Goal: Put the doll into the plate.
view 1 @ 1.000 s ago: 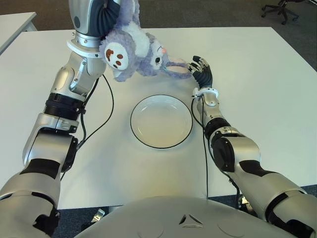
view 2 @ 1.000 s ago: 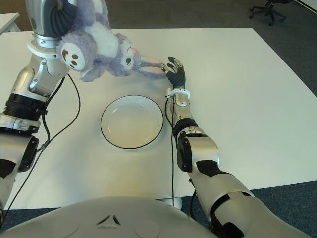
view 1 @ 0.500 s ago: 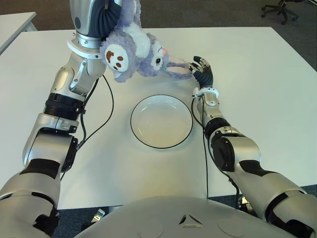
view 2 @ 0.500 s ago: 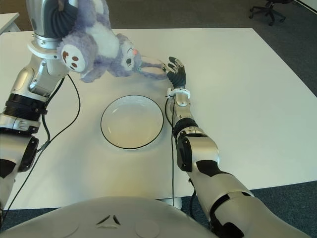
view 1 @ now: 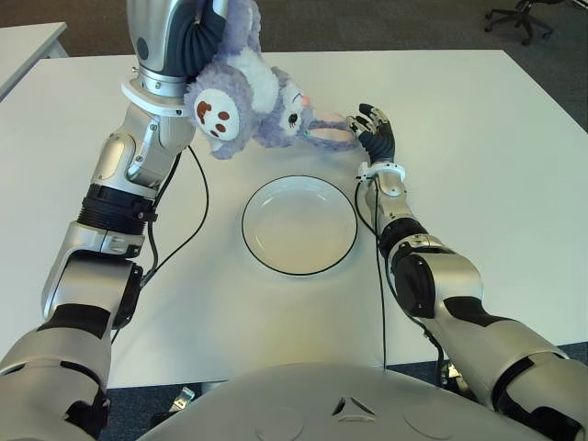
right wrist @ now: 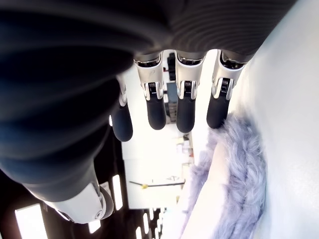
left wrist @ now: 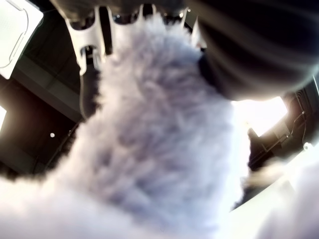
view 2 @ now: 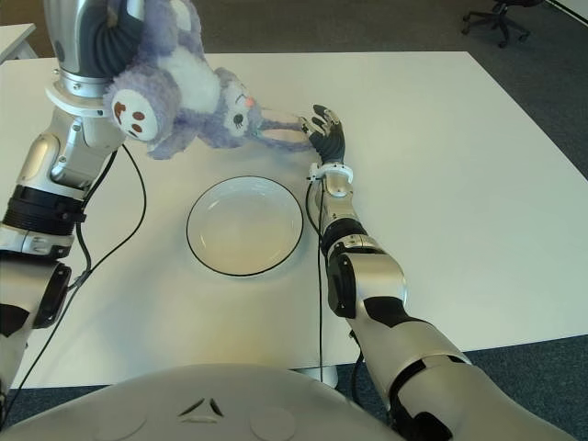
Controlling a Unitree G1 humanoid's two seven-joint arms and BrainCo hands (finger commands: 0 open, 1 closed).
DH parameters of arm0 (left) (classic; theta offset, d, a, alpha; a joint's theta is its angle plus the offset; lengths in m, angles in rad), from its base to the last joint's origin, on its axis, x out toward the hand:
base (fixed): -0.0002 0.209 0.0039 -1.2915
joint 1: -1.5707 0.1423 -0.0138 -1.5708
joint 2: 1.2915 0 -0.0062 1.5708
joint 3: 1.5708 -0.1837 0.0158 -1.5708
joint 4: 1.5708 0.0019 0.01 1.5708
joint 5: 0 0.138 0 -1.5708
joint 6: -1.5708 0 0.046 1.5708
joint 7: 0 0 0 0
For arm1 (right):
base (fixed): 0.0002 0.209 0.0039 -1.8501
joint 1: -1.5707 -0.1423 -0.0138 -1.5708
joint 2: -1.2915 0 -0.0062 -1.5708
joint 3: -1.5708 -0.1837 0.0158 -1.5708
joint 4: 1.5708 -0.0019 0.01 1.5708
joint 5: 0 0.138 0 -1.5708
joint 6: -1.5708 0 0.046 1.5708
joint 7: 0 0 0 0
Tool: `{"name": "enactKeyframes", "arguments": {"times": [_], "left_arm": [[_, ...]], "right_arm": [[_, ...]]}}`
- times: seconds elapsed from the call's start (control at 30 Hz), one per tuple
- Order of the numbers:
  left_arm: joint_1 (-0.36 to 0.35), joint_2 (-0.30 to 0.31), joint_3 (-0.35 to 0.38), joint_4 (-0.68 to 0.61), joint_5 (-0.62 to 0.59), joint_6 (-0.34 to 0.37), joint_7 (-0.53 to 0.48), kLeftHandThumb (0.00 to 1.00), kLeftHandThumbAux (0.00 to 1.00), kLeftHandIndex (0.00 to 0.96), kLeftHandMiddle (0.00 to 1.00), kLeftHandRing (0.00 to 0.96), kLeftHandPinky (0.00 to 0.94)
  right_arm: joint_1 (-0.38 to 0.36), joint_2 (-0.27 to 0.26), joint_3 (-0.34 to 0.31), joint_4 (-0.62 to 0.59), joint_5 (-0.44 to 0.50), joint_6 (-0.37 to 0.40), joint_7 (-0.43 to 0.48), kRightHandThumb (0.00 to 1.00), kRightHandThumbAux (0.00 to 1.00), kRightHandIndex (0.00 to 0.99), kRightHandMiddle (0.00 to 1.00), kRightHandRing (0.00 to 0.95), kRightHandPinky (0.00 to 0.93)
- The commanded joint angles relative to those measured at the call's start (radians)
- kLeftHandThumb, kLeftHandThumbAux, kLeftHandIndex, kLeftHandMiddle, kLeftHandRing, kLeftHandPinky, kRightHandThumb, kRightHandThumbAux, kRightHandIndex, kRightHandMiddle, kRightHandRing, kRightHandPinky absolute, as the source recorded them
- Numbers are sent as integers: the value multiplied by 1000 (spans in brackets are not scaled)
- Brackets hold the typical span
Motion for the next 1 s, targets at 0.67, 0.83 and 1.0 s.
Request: {"name": "enactKeyframes", "arguments": {"times": [0.67,0.83,1.0], "left_arm": [[103,24,24,-129,-21,-32,-170,844,658,432,512,675,755],[129,25,31,-177,-9,-30,-193,845,656,439,489,720,822],[140,23,36,-198,-35,-46,-234,846,655,439,491,756,840]], "right_arm": [[96,21,-7,58,10,51,3,392,748,209,159,151,202],[96,22,-9,58,12,51,4,402,747,209,159,152,204],[96,23,-12,57,14,51,6,416,746,211,161,157,214]]}}
